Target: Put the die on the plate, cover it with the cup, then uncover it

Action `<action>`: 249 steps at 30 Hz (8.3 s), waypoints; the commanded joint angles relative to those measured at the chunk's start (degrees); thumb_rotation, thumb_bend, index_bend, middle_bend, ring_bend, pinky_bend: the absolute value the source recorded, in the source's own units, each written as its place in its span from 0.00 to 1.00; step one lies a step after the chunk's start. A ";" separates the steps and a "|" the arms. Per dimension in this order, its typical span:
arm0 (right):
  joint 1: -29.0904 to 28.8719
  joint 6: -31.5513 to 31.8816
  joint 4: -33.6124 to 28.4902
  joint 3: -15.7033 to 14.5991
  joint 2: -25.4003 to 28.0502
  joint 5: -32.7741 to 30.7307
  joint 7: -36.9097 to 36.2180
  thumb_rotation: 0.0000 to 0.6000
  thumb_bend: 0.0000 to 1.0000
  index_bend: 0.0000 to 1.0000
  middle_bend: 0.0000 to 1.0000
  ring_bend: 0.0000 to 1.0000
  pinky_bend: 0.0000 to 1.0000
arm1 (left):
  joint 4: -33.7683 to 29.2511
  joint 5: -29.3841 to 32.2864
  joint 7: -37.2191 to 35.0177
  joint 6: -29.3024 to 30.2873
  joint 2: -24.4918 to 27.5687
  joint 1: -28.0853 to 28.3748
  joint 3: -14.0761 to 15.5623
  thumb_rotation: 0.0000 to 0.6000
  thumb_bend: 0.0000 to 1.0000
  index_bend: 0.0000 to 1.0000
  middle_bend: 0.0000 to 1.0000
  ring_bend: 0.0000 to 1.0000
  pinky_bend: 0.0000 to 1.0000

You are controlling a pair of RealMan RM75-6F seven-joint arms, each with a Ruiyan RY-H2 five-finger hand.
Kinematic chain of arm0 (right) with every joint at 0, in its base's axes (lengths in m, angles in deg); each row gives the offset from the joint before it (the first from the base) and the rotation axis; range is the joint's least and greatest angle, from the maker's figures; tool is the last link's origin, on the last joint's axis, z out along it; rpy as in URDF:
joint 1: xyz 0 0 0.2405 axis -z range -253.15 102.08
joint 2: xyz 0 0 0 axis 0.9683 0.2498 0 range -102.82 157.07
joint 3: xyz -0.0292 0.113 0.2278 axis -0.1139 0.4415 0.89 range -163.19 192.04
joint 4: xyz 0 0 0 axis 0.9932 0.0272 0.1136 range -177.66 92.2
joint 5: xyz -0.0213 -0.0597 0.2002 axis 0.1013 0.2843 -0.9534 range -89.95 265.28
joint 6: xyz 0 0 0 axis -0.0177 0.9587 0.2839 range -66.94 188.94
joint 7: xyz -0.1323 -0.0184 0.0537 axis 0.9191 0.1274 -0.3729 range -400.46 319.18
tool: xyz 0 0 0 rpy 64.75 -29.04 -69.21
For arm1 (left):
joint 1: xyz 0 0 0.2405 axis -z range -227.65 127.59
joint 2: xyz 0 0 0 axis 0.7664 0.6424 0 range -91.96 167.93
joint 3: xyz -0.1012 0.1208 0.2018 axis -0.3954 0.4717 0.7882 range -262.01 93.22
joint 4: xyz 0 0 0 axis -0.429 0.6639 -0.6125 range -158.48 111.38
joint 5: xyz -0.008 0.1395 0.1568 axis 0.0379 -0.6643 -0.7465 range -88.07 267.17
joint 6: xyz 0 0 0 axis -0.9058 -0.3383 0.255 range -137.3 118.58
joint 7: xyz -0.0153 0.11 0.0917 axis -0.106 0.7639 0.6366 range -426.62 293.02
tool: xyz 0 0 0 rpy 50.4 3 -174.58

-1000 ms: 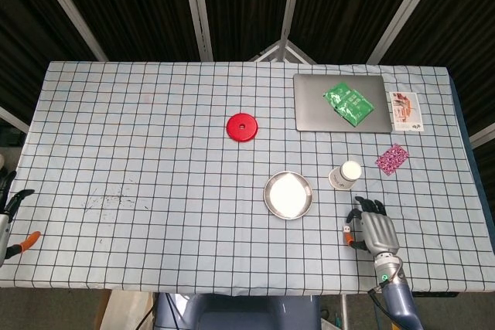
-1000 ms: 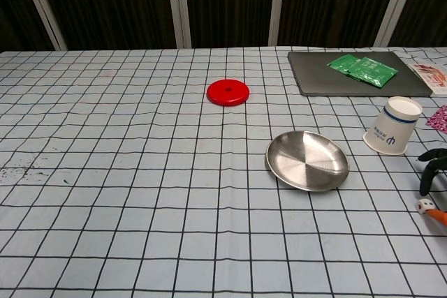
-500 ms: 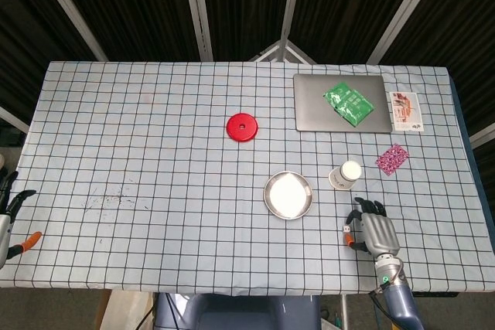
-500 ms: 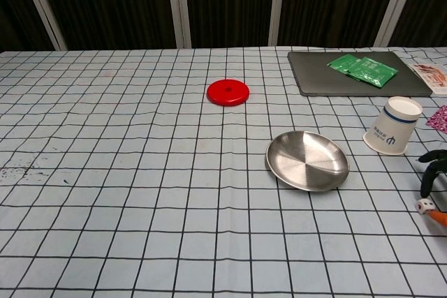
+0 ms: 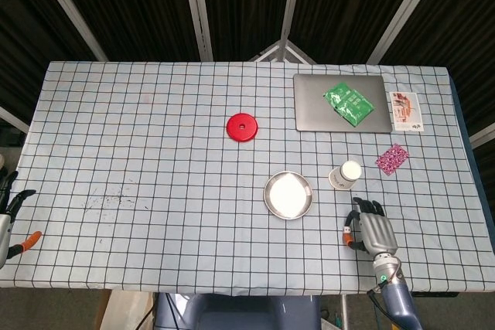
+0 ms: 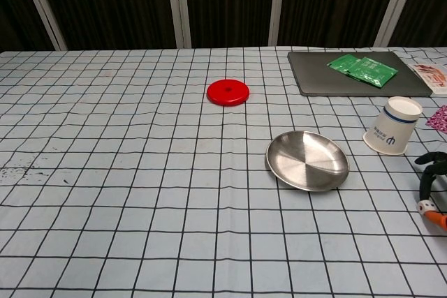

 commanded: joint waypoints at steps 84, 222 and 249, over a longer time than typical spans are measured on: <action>-19.50 -7.63 8.03 6.72 -10.12 -0.56 6.06 1.00 0.12 0.19 0.02 0.00 0.00 | 0.61 1.18 -0.72 -0.74 0.21 0.62 -0.39 1.00 0.23 0.25 0.00 0.00 0.13; -15.74 -9.61 8.86 5.00 7.44 0.05 -5.52 1.00 0.23 0.42 0.35 0.21 0.00 | -0.21 2.54 3.65 -2.61 -0.91 1.57 0.05 1.00 0.23 0.27 0.00 0.00 0.13; -15.66 -8.21 9.48 4.92 7.13 1.86 -5.92 1.00 0.35 0.52 0.49 0.29 0.00 | -0.26 2.48 3.91 -2.83 -0.97 1.67 0.21 1.00 0.23 0.27 0.00 0.00 0.13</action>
